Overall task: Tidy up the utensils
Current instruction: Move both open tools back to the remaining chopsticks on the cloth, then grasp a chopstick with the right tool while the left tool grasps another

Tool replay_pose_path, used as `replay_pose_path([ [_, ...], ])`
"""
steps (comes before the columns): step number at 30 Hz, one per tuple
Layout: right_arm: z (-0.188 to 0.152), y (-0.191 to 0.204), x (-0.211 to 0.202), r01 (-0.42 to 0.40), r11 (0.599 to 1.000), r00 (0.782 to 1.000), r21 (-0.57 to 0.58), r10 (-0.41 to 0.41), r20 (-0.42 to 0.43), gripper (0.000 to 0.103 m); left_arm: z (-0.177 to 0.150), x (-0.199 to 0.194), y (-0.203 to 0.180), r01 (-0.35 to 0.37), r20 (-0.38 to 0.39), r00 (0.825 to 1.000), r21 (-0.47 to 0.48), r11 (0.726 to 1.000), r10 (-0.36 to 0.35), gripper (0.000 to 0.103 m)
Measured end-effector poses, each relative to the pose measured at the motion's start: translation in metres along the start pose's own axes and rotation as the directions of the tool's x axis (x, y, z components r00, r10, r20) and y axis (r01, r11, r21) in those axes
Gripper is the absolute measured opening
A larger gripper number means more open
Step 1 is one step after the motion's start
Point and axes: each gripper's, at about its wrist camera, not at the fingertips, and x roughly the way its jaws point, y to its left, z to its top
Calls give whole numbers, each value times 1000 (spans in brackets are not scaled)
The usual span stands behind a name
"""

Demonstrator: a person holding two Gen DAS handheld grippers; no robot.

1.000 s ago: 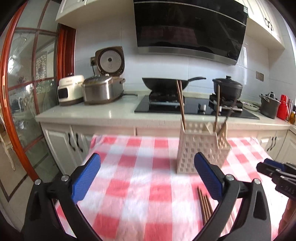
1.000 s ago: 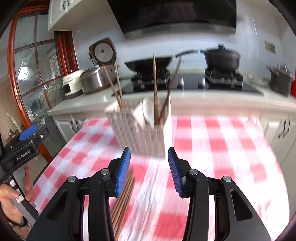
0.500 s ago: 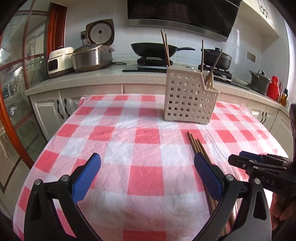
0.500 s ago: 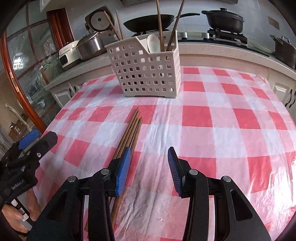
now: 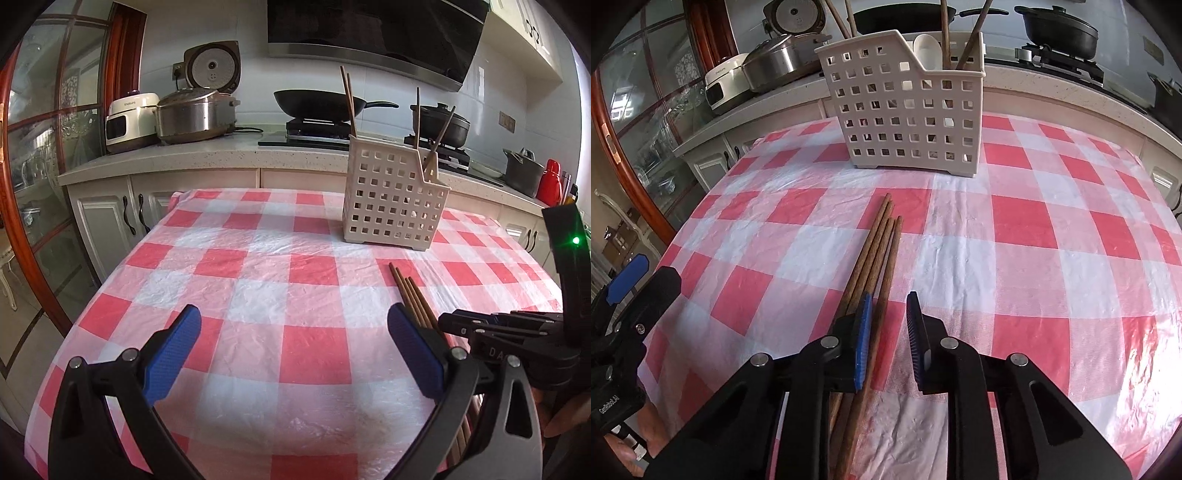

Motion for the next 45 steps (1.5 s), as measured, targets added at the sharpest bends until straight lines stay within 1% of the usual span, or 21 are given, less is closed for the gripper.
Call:
replay_pose_path([
  [2, 0, 3, 3, 29, 1000, 1000, -6, -29, -5, 15, 0, -3, 2, 1, 9, 1000, -10, 1000, -1, 98],
  [6, 3, 8, 8, 62, 998, 998, -24, -63, -16, 14, 2, -9, 4, -13, 40, 999, -6, 1000, 14, 98],
  [9, 7, 15, 15, 124, 991, 992, -57, -125, -21, 13, 3, -13, 3, -29, 59, 998, 6, 1000, 29, 98],
  [14, 13, 18, 22, 149, 986, 988, -70, -151, -17, 13, 4, -15, 1, -32, 59, 998, 10, 999, 32, 98],
  [16, 13, 17, 22, 144, 987, 989, -68, -146, -20, 11, 4, -14, -1, -28, 49, 998, 16, 999, 27, 98],
  [17, 12, 17, 21, 140, 987, 990, -74, -142, -20, 9, 4, -13, -2, -26, 44, 999, 19, 999, 26, 98],
  [20, 6, 8, 14, 98, 994, 995, -53, -99, -20, 7, 5, -7, -8, -23, 19, 1000, 34, 999, 22, 98],
  [24, -2, -6, 3, 64, 998, 998, -22, -64, -4, 6, 6, 11, -18, 9, -48, 999, 53, 999, -7, 98],
  [25, -3, -9, 0, 56, 998, 998, -16, -56, 2, 6, 8, 19, -22, 21, -75, 997, 59, 998, -16, 97],
  [27, -5, -14, -5, 46, 999, 999, -5, -46, 12, 6, 10, 38, -32, 46, -137, 990, 74, 996, -35, 89],
  [29, -6, -18, -12, 26, 1000, 999, 6, -26, 28, 6, 9, 55, -40, 69, -196, 979, 80, 994, -52, 74],
  [30, -6, -20, -15, 14, 1000, 999, 9, -14, 36, 6, 9, 63, -44, 83, -224, 973, 80, 993, -63, 70],
  [31, -6, -22, -18, 4, 1000, 999, 12, -4, 46, 6, 9, 72, -50, 102, -252, 965, 79, 992, -79, 63],
  [32, -6, -24, -21, -6, 1000, 999, 16, 5, 54, 6, 9, 77, -54, 110, -264, 961, 81, 991, -85, 61],
  [34, -6, -28, -25, -23, 999, 998, 22, 22, 64, 6, 9, 84, -63, 118, -276, 957, 92, 989, -88, 60],
  [38, -6, -36, -29, -47, 998, 996, 37, 44, 75, 6, 13, 96, -78, 123, -289, 953, 104, 987, -88, 56],
  [45, -8, -51, -29, -74, 995, 995, 67, 69, 76, 6, 16, 108, -92, 117, -309, 948, 111, 987, -78, 56],
])
